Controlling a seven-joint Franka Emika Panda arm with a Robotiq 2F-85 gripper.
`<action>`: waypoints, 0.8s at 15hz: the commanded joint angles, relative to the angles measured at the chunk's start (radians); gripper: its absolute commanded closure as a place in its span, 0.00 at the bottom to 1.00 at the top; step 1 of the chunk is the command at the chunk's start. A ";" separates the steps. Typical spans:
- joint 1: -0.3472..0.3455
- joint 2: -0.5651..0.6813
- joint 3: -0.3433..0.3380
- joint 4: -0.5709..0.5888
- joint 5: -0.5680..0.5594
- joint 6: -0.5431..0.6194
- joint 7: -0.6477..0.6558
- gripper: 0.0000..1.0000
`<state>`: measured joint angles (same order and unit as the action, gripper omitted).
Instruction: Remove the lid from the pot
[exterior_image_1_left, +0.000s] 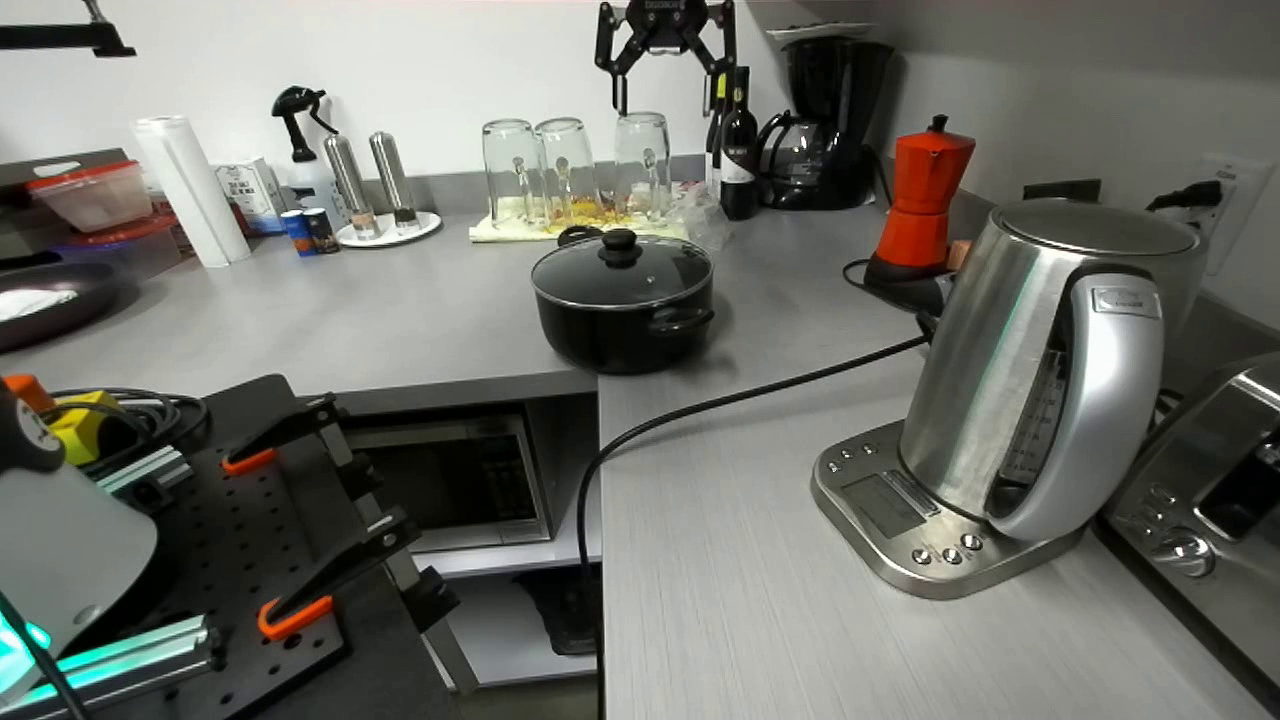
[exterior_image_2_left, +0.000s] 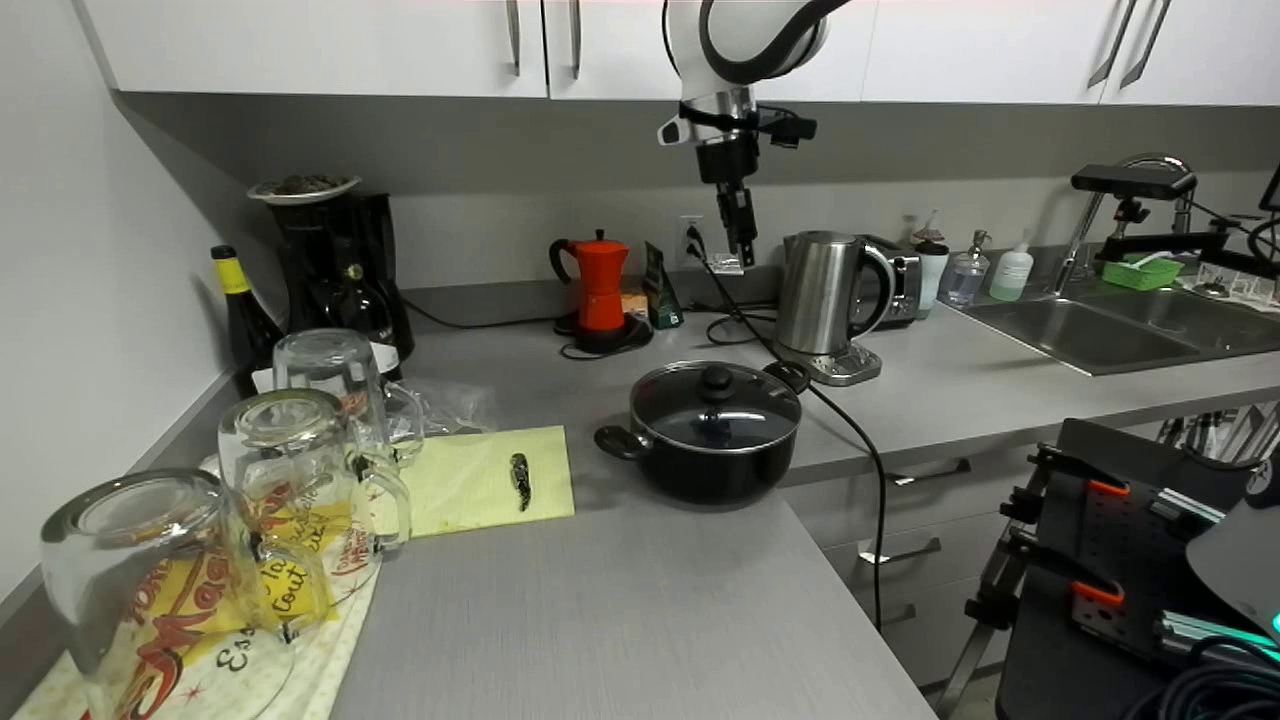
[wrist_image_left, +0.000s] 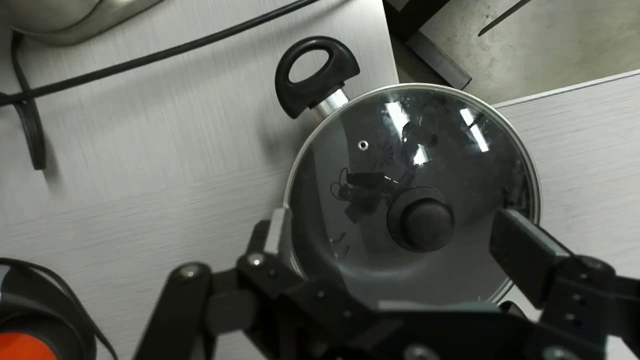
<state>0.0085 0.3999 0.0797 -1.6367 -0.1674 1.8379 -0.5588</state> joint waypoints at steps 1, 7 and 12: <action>0.007 0.049 0.018 0.025 -0.016 0.026 -0.055 0.00; 0.024 0.101 0.044 -0.003 -0.011 0.094 -0.107 0.00; 0.031 0.143 0.062 -0.014 0.000 0.144 -0.130 0.00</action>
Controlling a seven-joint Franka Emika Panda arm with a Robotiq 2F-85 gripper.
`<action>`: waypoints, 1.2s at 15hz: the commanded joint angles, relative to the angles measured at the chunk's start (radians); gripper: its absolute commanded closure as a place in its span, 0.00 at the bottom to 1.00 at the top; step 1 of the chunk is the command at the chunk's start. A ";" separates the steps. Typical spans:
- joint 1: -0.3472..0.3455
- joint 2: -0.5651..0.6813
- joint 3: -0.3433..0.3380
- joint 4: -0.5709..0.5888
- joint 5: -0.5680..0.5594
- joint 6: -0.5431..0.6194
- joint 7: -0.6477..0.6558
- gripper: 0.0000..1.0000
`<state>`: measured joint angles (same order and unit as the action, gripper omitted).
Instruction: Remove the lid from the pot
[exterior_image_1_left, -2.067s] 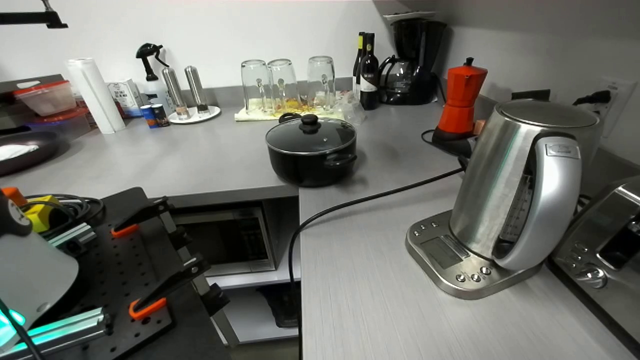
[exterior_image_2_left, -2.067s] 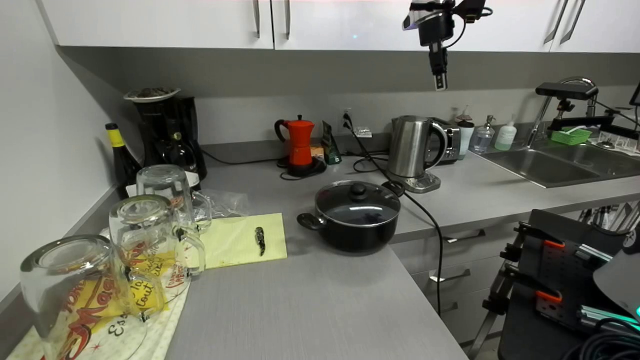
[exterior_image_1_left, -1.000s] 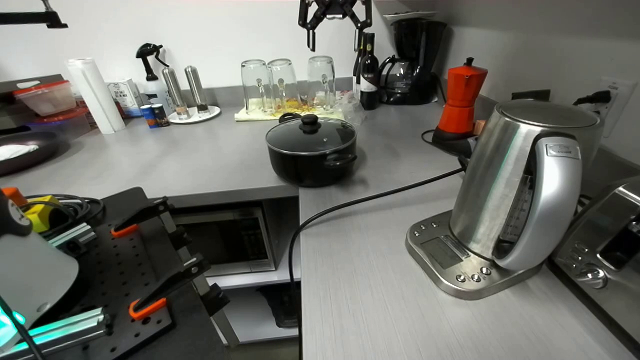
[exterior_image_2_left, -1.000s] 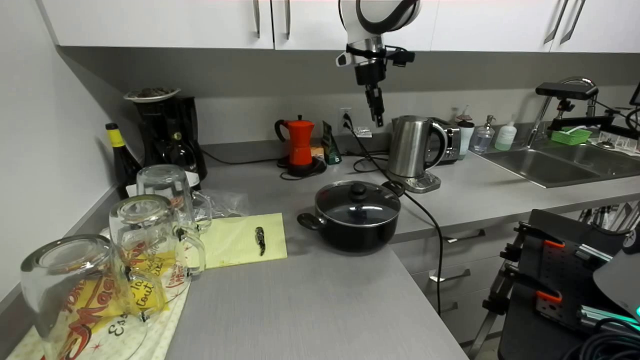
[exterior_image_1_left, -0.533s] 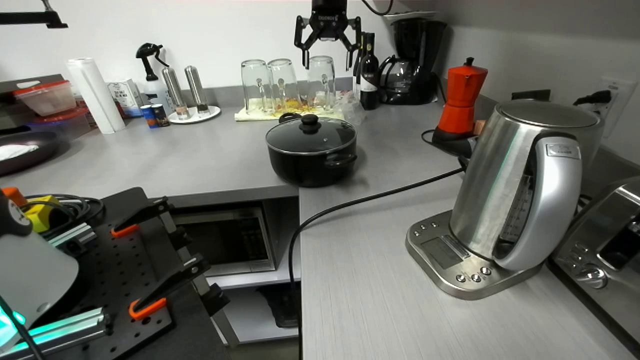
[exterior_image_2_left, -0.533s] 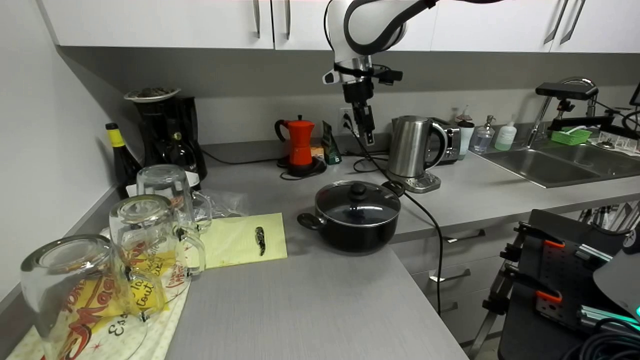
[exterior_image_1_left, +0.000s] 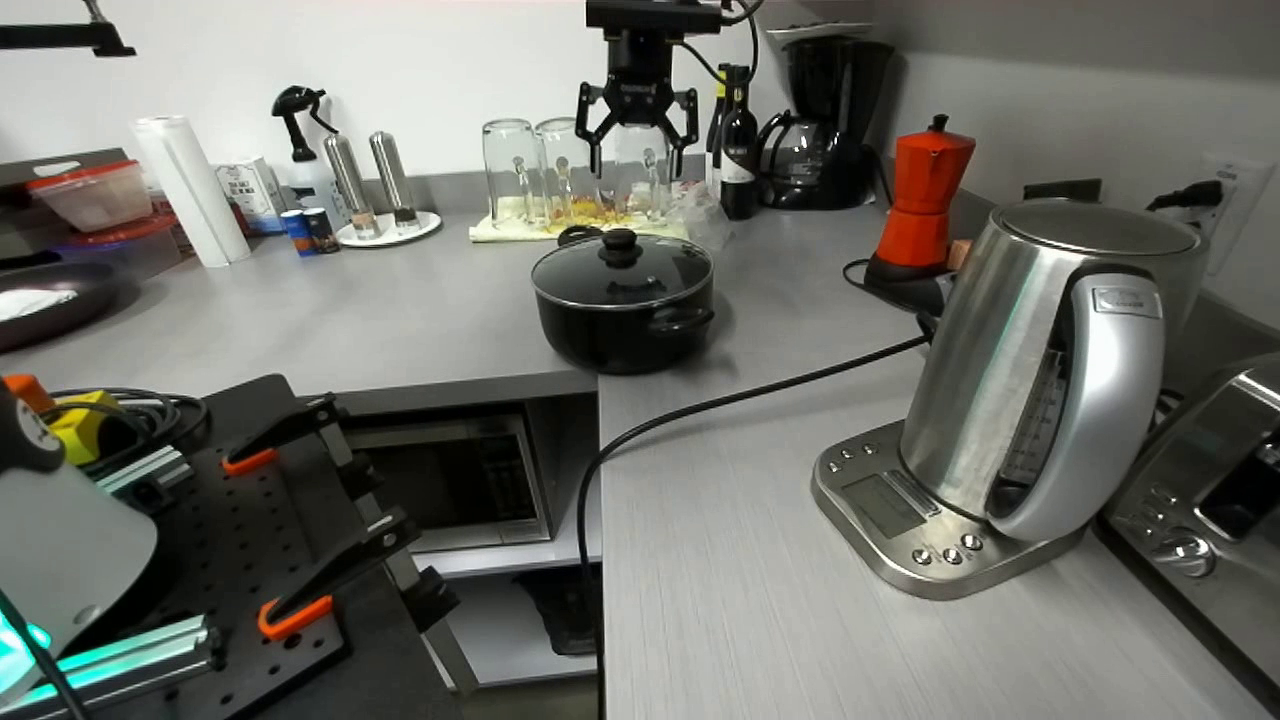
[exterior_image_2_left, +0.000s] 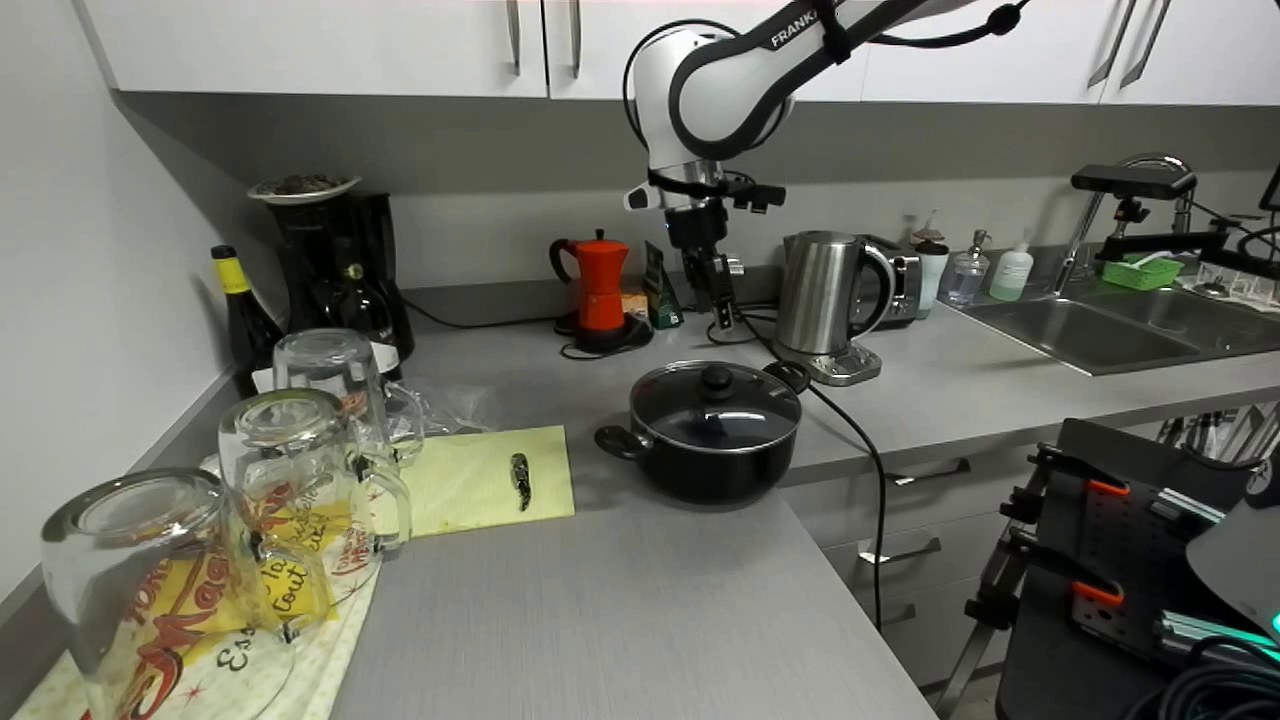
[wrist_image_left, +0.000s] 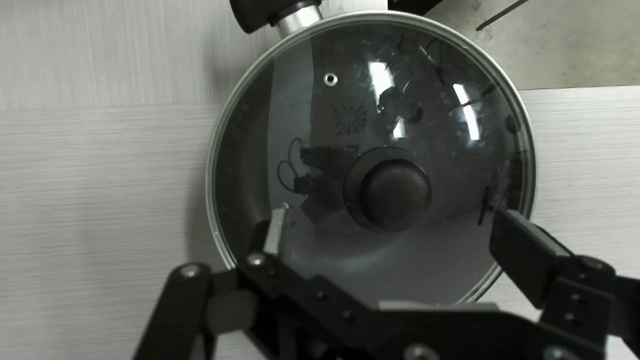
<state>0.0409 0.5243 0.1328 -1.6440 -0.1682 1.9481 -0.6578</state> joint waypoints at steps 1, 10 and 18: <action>-0.002 0.029 0.011 -0.006 0.003 0.041 -0.033 0.00; -0.012 0.086 0.021 -0.013 0.019 0.071 -0.060 0.00; -0.013 0.096 0.023 -0.051 0.023 0.126 -0.046 0.00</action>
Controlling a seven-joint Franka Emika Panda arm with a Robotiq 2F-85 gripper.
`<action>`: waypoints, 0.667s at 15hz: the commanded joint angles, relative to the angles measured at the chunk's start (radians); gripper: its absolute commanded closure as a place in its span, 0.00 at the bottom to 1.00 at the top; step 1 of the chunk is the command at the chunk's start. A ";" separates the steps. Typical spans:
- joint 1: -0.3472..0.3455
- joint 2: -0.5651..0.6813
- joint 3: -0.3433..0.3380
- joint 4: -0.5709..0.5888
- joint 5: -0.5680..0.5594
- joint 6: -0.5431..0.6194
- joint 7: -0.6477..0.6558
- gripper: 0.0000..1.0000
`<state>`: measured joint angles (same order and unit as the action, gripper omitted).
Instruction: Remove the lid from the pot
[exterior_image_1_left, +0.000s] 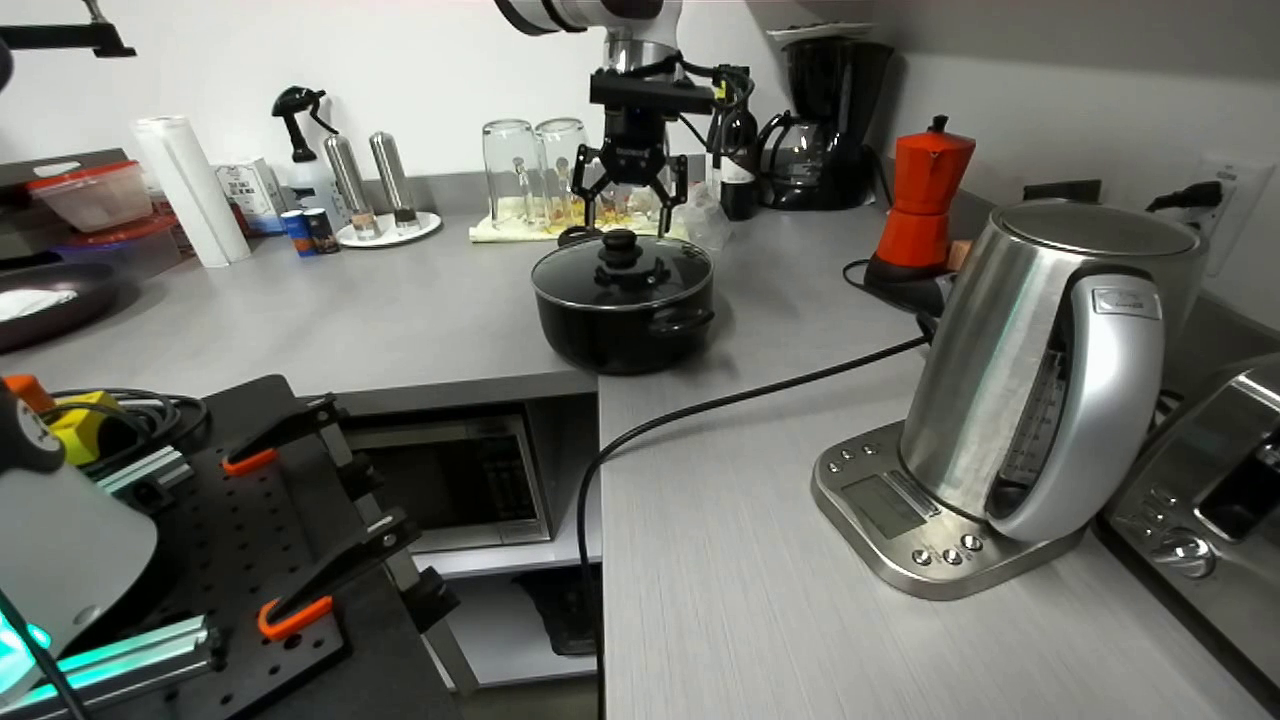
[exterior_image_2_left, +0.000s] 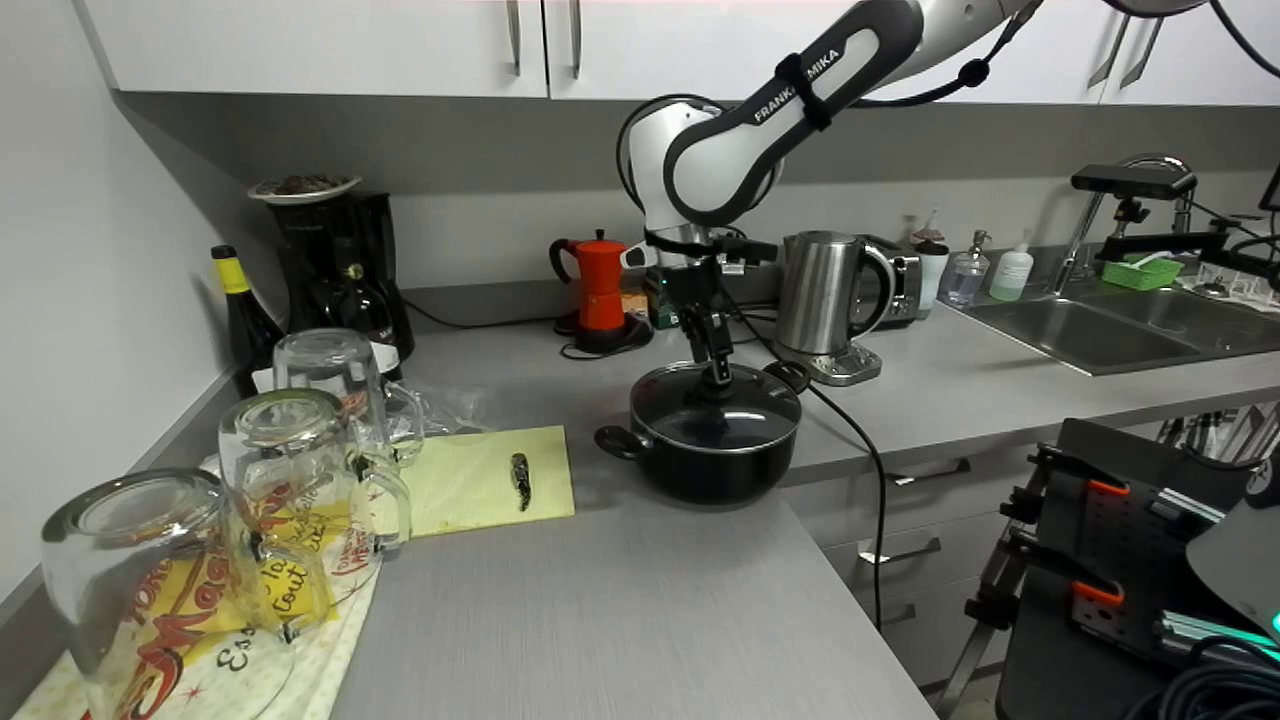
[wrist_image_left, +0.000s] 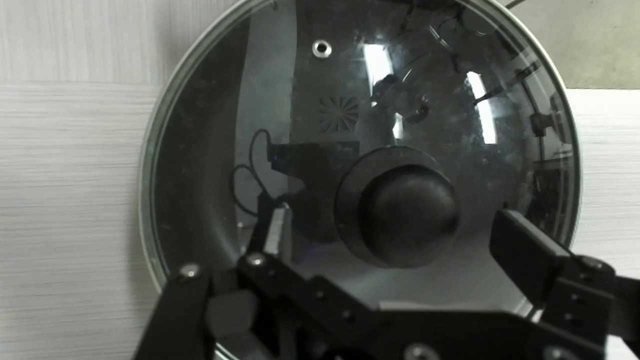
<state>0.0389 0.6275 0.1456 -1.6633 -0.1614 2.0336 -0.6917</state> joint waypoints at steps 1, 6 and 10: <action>-0.012 -0.006 0.010 -0.039 0.017 0.050 -0.011 0.00; -0.014 -0.011 0.009 -0.072 0.017 0.094 -0.004 0.26; -0.014 -0.020 0.007 -0.080 0.015 0.109 0.000 0.57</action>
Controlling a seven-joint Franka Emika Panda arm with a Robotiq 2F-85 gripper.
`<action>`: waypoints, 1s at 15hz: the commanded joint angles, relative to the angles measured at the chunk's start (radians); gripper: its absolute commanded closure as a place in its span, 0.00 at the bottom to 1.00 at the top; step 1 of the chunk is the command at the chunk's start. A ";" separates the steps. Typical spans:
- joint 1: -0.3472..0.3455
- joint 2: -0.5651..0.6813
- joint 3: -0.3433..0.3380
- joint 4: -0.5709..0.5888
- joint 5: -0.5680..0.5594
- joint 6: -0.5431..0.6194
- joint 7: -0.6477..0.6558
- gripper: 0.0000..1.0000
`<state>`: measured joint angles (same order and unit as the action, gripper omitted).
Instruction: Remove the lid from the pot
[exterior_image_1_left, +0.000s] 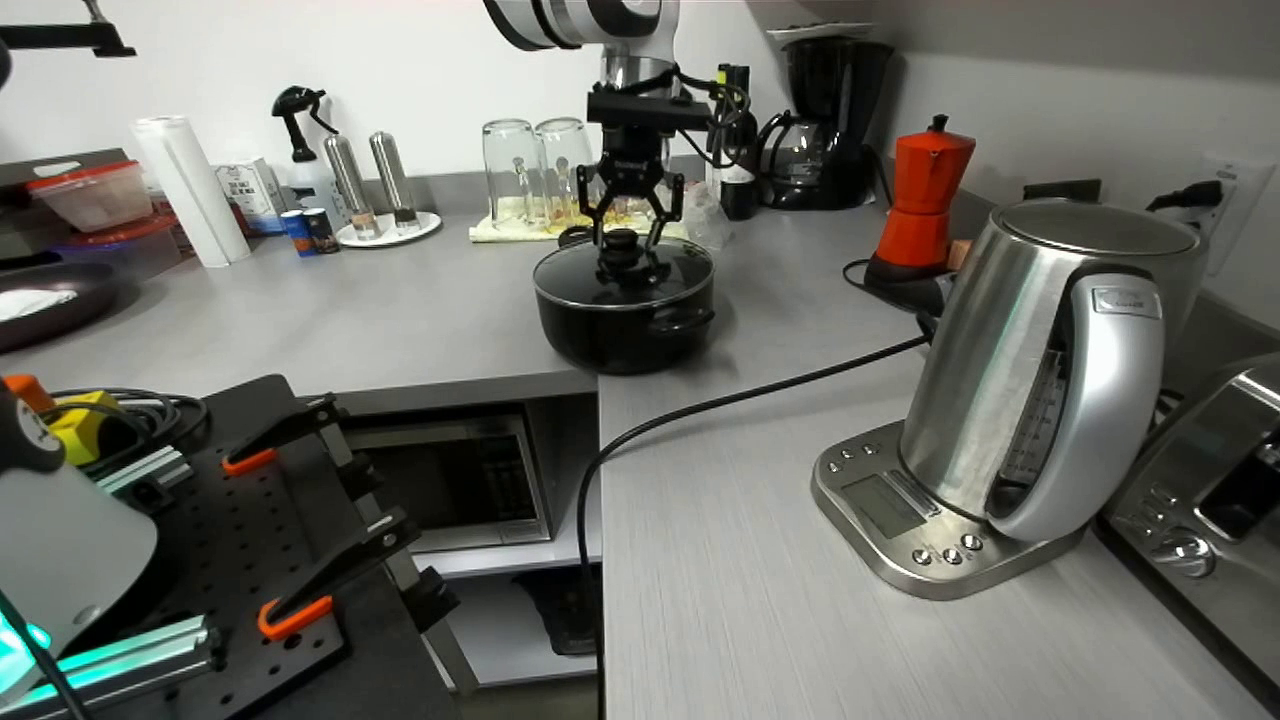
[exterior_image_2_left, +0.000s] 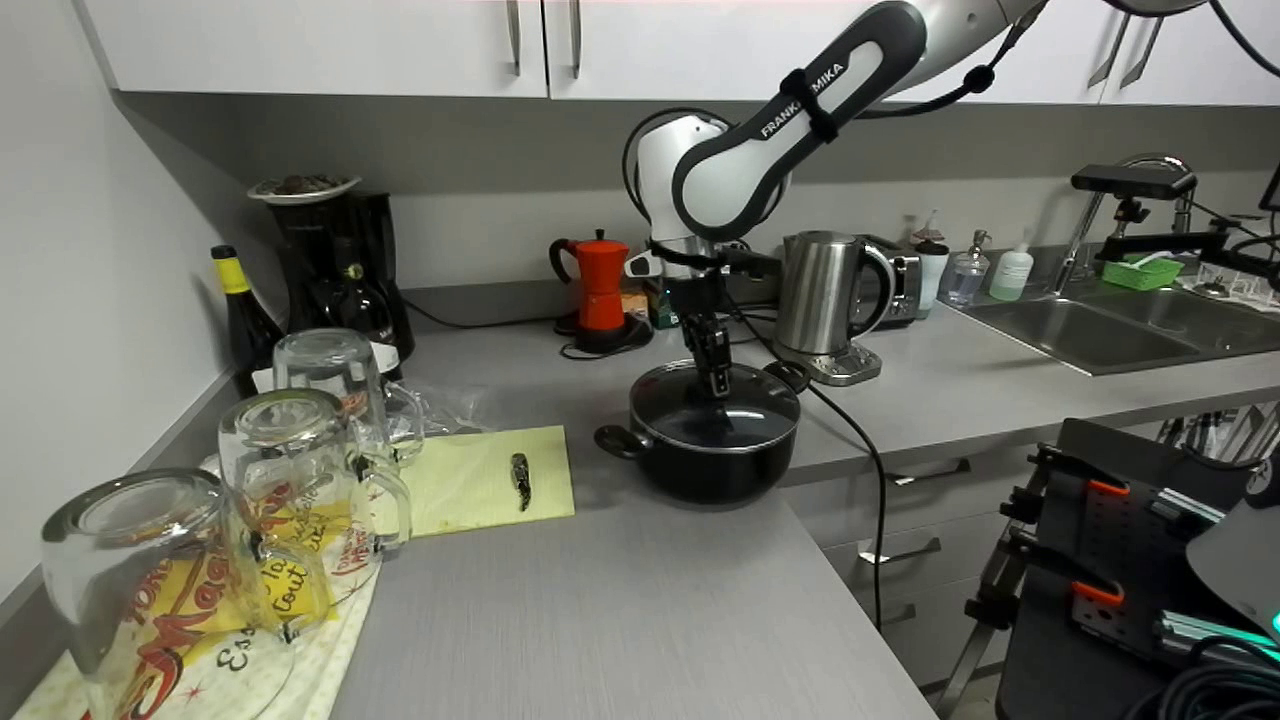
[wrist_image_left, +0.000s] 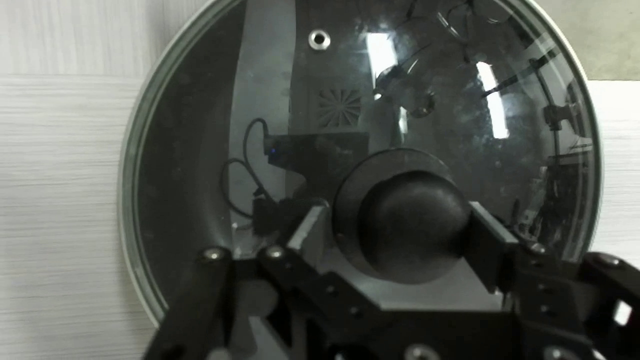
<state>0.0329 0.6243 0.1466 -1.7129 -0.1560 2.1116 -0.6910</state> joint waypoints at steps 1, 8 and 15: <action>-0.007 -0.022 0.006 -0.032 0.009 0.031 0.000 0.63; -0.004 -0.081 -0.002 -0.070 -0.010 0.051 0.009 0.73; 0.039 -0.176 -0.017 -0.139 -0.097 0.056 0.042 0.73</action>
<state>0.0412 0.5242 0.1417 -1.7924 -0.1998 2.1562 -0.6826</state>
